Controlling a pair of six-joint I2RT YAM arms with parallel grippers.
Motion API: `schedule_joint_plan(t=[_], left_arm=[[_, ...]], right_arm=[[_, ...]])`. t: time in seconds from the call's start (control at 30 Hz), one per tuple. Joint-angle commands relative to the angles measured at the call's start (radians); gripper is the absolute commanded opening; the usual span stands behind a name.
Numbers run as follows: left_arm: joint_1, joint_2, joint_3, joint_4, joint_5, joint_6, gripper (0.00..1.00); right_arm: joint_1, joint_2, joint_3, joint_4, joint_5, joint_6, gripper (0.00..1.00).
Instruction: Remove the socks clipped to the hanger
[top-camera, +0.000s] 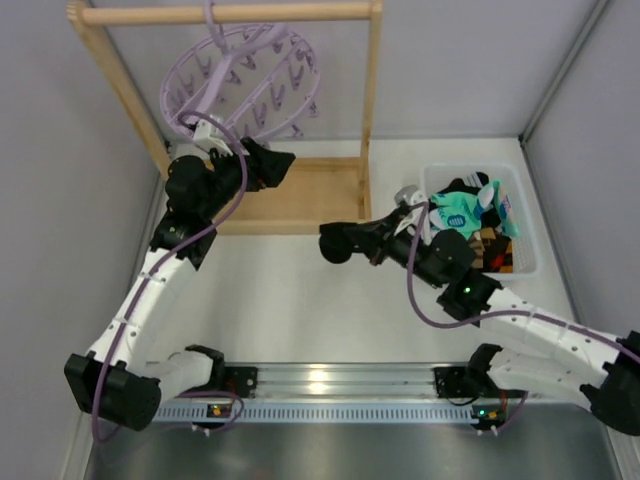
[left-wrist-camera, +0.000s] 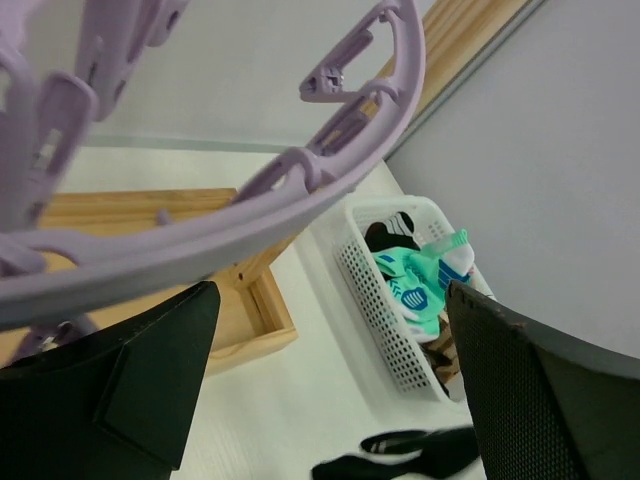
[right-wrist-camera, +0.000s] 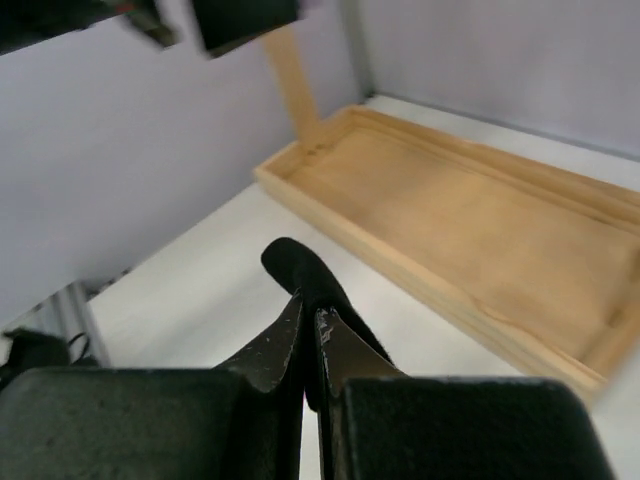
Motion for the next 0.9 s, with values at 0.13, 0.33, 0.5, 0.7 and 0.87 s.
schedule_joint_plan(t=[0.13,0.33,0.5,0.7,0.87], left_arm=[[0.005,-0.162,-0.103,-0.082,0.004,-0.06,0.98],[0.007,-0.267,-0.186,-0.292,-0.064,-0.05,0.98],[0.007,-0.408,-0.281,-0.418,-0.001,-0.015,0.98],[0.005,-0.492,-0.285,-0.582,0.022,0.056,0.98],[0.005,-0.524,-0.255,-0.685,0.089,0.159,0.98]], right_arm=[[-0.311,-0.197,0.059,-0.487,0.283,-0.036,0.0],[-0.633,-0.14,0.163,-0.634,0.267,-0.076,0.0],[-0.813,0.028,0.302,-0.641,0.222,-0.09,0.0],[-0.954,0.225,0.407,-0.65,0.202,-0.056,0.0],[-1.047,0.517,0.43,-0.629,0.176,-0.024,0.0]])
